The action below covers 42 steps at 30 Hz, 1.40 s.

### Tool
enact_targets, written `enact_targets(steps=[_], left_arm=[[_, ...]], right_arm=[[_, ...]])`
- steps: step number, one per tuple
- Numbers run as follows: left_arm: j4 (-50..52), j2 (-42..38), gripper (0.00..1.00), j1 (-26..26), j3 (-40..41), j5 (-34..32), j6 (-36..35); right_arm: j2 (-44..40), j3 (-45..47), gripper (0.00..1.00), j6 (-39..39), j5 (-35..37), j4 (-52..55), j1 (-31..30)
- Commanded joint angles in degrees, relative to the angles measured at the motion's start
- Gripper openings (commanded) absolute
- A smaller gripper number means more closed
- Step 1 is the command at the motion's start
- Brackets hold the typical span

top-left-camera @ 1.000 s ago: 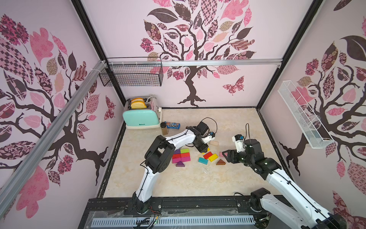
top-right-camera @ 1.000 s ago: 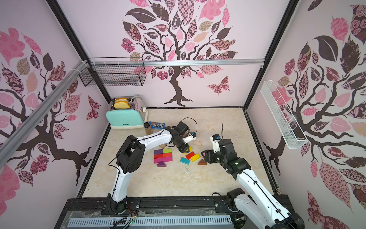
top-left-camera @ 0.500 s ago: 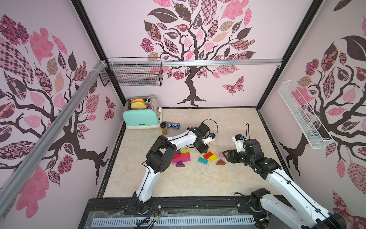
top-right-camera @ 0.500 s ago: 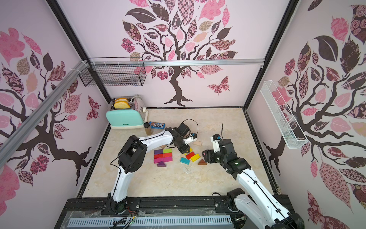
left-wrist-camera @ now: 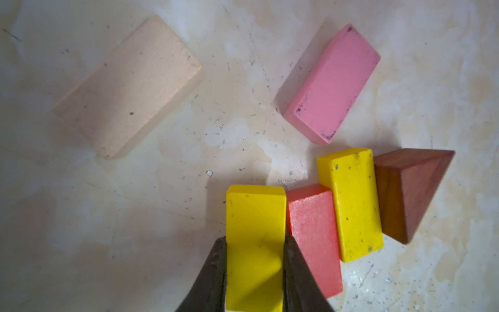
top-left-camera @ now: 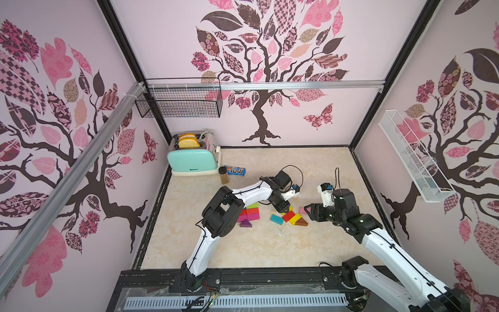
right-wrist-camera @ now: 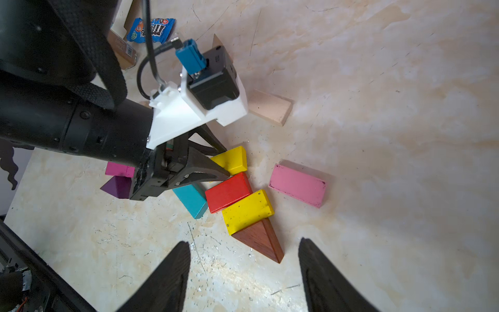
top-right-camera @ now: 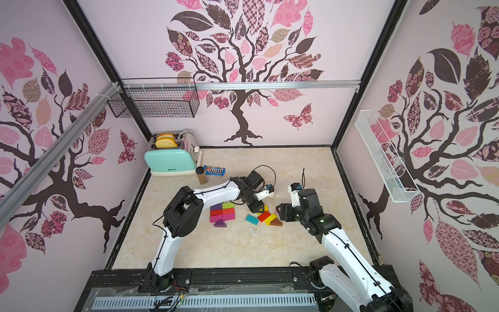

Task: Assemble a piece of candy with building blocks
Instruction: Assemble the building block at the center of the board.

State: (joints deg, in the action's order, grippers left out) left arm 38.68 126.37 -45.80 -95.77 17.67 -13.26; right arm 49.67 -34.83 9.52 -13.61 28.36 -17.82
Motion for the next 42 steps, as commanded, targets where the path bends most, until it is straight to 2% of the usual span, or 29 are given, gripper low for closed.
enact_targets(steps=[1,7,10,15,17,20,23,28,35,42], left_arm=[[2.68,2.59,0.33,-0.50,-1.28,-0.99,-1.07],[3.01,-0.49,0.47,0.23,-1.55,-1.42,-0.17],[2.05,-1.69,0.58,0.94,-1.48,-0.51,2.36],[-1.52,-2.19,0.79,2.20,-4.83,0.12,14.21],[-1.28,-0.74,0.88,2.23,-8.14,-3.83,18.94],[2.98,4.38,0.93,2.30,-17.36,-7.38,23.17],[5.91,9.79,0.96,2.27,-25.10,-10.41,25.39],[11.42,16.47,0.94,1.99,-34.26,-13.61,26.90],[14.19,19.62,0.90,1.25,-36.78,-17.11,27.82],[11.05,19.46,0.89,-0.60,-33.37,-16.93,30.04]], right_arm=[[-0.62,-2.37,0.67,-0.71,0.77,0.87,0.51],[-1.00,-3.55,0.67,-0.41,0.95,2.33,0.68],[-2.40,-3.79,0.67,0.10,1.17,3.92,0.77],[-3.19,-4.56,0.67,1.13,1.82,5.29,0.88],[-3.11,-4.97,0.67,1.48,2.00,5.84,1.03],[-4.13,-5.33,0.67,2.64,2.18,6.03,1.21],[-6.14,-5.06,0.67,4.16,2.81,6.27,1.30],[-9.12,-4.39,0.67,5.05,4.51,7.72,1.39],[-8.45,-3.79,0.67,5.77,3.67,6.69,1.39],[-8.53,-3.66,0.67,5.23,3.85,6.36,1.48]])
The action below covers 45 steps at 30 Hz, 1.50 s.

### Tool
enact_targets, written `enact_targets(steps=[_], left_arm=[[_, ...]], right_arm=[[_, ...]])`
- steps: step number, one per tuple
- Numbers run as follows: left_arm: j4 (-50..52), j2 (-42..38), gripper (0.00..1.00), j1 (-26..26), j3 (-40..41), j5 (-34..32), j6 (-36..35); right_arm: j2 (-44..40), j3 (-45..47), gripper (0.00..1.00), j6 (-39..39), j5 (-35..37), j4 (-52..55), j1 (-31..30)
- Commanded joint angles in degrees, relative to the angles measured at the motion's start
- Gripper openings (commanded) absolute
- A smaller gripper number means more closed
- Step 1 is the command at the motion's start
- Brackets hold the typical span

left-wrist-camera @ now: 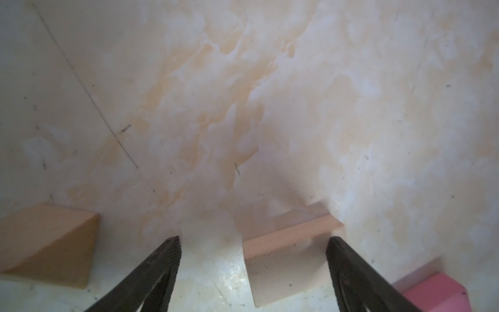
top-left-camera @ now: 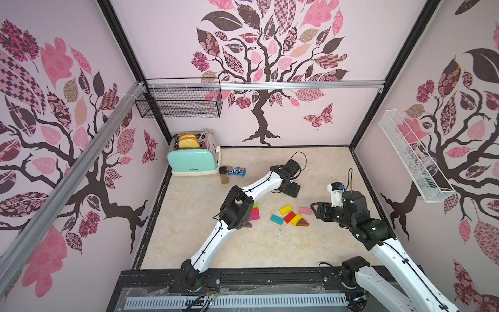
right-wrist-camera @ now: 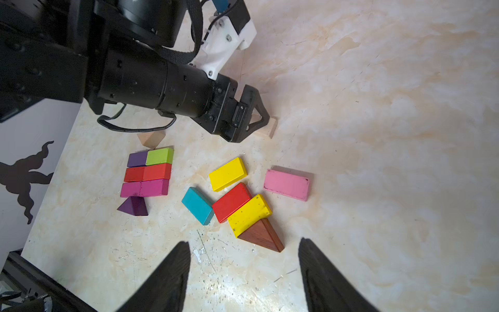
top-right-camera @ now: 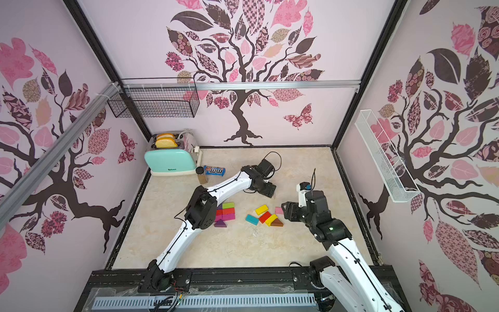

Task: Assemble a piece of candy with building blocks
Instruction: Assemble the building block at the center of the board.

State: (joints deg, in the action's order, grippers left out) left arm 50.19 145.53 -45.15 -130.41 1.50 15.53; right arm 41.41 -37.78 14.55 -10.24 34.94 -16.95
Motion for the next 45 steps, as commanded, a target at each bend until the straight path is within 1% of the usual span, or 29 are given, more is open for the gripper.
enact_targets(steps=[1,7,16,19,22,29,35,40,45], left_arm=[[-0.63,0.25,0.88,-1.33,1.30,-0.76,1.57],[-5.15,-1.82,0.88,-1.81,5.02,-0.89,5.95],[-8.69,-3.93,0.88,-3.50,7.54,-0.75,7.27],[-8.21,-4.19,0.87,-3.97,6.48,-0.93,7.02],[-7.31,-3.71,0.87,-5.22,5.04,-3.02,5.46],[-4.30,-0.34,0.87,-6.62,1.41,-5.80,4.25],[-0.63,1.38,0.81,-6.62,-1.28,-8.62,3.32],[0.53,2.00,0.80,-6.98,-0.88,-9.84,3.21],[0.41,2.89,0.80,-7.15,-0.96,-9.46,3.45]], right_arm=[[-0.32,-0.72,0.67,0.13,0.48,-0.22,0.67],[-0.45,-0.36,0.67,0.21,0.13,-0.66,0.84],[-0.99,-0.01,0.67,0.57,-0.64,-0.74,0.95],[-1.19,0.38,0.67,1.08,-1.01,-1.05,0.96],[-1.57,0.52,0.66,1.35,-0.92,-1.15,0.95],[-2.24,2.17,0.65,3.00,-2.42,-2.34,0.95],[-3.61,2.19,0.65,2.99,-1.45,-1.35,0.95],[-3.35,1.92,0.65,2.59,-1.25,-1.71,0.91],[-3.52,1.83,0.65,2.25,-1.19,-1.36,0.91]])
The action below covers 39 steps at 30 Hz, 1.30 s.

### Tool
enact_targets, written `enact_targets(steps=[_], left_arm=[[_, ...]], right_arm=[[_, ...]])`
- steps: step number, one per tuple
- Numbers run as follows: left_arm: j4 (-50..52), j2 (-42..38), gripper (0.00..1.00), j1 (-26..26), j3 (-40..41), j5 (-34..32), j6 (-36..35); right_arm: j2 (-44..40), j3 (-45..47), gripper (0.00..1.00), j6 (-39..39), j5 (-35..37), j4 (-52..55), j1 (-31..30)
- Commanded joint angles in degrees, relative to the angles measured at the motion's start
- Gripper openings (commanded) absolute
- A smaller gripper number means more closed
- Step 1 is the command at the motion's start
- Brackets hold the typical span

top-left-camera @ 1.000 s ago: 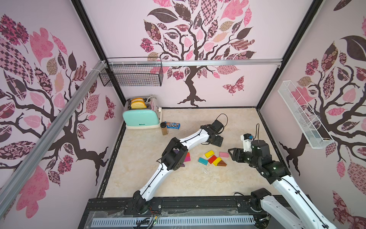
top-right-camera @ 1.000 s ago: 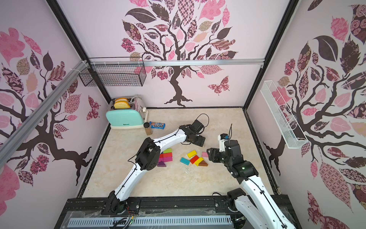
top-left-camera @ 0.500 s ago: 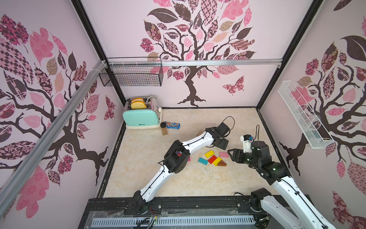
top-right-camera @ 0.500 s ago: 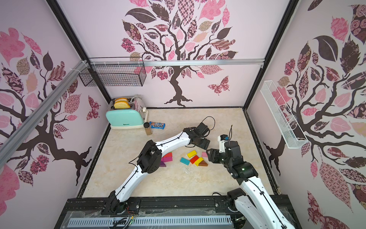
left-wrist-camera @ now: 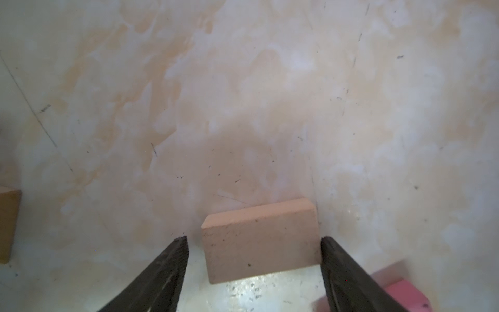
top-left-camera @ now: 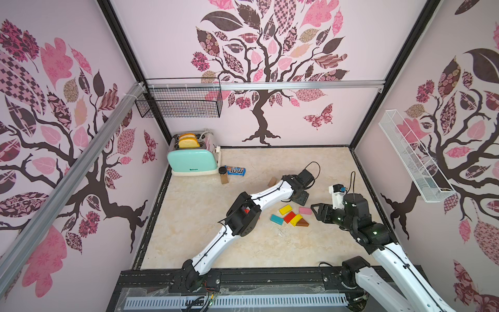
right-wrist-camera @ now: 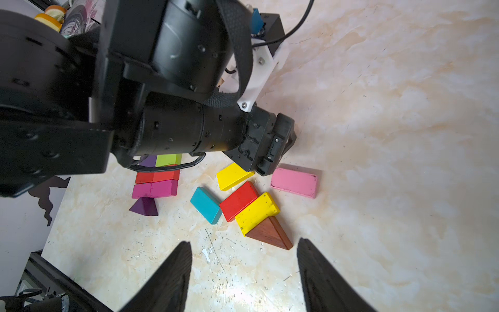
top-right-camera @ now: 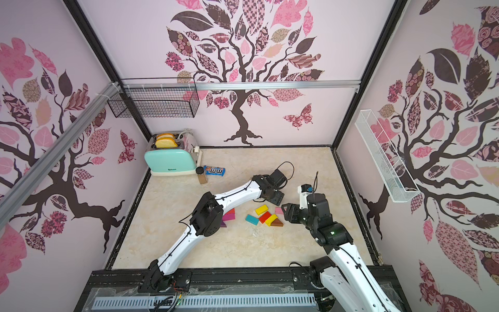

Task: Assemble a piece of candy with building blocks
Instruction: Assemble the building block at the center of the board.

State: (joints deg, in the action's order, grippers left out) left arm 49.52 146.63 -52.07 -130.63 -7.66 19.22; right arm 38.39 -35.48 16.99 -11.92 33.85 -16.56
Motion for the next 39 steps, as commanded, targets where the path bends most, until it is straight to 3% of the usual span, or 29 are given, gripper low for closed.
enact_targets(steps=[1,4,12,15,19,27,39], left_arm=[[1.13,1.84,0.80,-0.22,-0.81,-0.26,-0.24],[1.22,1.67,0.76,-0.22,-0.26,-0.65,-0.37],[0.36,0.55,0.51,0.51,1.05,-0.34,-0.17],[-1.47,-2.25,0.38,1.81,4.36,0.33,0.50],[-4.56,-7.84,0.29,3.74,10.56,0.38,0.82],[-10.60,-19.56,0.26,6.70,25.58,0.30,1.30],[-15.37,-29.87,0.26,8.03,40.63,2.92,3.33]], right_arm=[[-0.66,-0.40,0.65,-0.18,0.57,-0.18,0.56],[-0.82,-0.11,0.65,-0.12,0.85,-0.52,0.56],[-1.04,-0.46,0.65,-0.21,1.64,0.42,0.56],[-1.04,-0.60,0.65,-0.19,1.51,0.69,0.56],[-0.86,-0.72,0.65,-0.03,1.46,0.87,0.58],[1.37,-0.96,0.65,-0.69,2.24,0.67,0.56],[7.12,-2.02,0.65,-2.91,1.07,-1.13,0.58]])
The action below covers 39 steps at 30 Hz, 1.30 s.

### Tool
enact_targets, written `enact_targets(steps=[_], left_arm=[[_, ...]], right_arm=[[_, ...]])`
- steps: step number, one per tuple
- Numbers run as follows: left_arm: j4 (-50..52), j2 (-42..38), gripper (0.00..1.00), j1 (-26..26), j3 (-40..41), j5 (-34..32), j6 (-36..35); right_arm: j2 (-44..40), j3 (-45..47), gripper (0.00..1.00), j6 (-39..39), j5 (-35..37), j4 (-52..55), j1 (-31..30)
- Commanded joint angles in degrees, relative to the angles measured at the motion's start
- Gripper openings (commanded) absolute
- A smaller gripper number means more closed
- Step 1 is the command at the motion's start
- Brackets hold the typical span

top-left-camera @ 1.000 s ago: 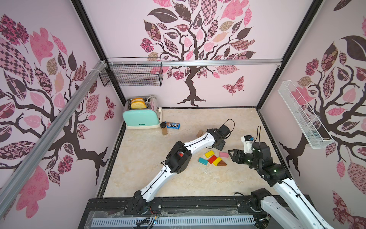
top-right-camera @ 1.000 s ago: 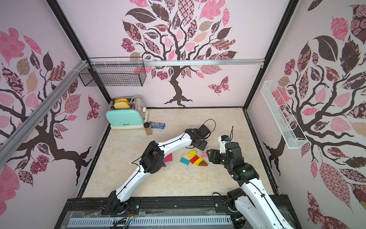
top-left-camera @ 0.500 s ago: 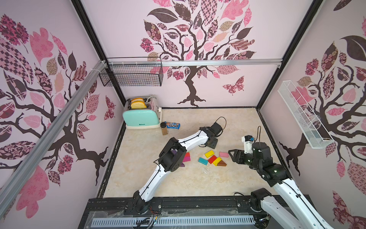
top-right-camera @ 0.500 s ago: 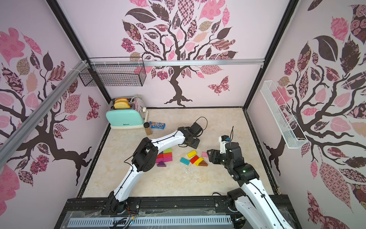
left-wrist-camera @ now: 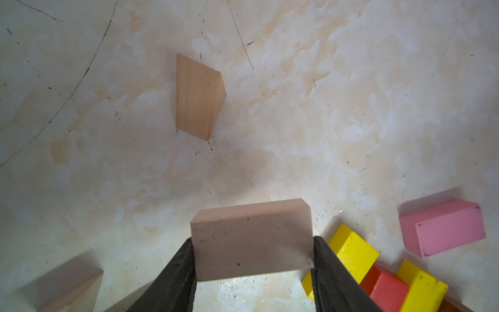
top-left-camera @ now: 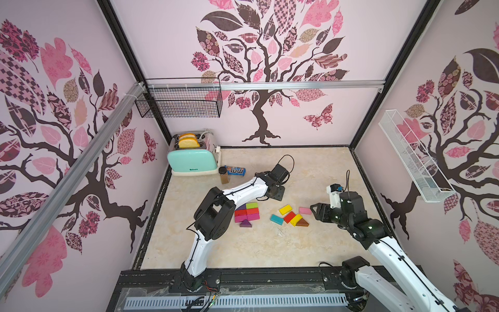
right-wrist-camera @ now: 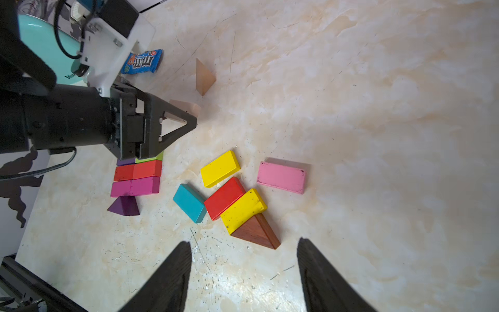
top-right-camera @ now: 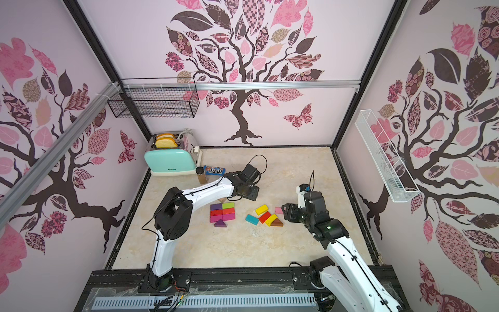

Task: Assemble a piece of candy with building blocks
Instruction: Assemble the building block at the center of the board.

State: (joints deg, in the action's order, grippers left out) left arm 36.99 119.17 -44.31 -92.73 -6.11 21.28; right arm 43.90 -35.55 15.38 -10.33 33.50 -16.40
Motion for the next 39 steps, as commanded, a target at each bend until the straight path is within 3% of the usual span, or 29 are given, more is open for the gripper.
enact_targets(steps=[1,12,23,30,39], left_arm=[[-3.88,-2.98,0.26,0.19,3.87,1.73,1.42],[-7.98,-4.74,0.26,-1.12,10.57,2.15,4.03],[-9.11,-5.04,0.26,-2.16,12.27,3.19,3.87],[-6.07,-4.61,0.26,-2.97,8.91,1.77,3.20],[-6.52,-5.73,0.27,-3.66,12.60,1.81,3.06]], right_arm=[[2.08,-1.96,0.65,-1.27,-0.57,-0.97,0.41],[0.97,-2.18,0.65,-0.62,1.04,1.07,0.41],[0.64,0.66,0.65,2.28,1.77,-0.89,0.41],[3.40,-0.06,0.65,1.89,2.50,-0.97,0.41],[4.20,2.40,0.65,3.12,2.19,-3.49,0.36]])
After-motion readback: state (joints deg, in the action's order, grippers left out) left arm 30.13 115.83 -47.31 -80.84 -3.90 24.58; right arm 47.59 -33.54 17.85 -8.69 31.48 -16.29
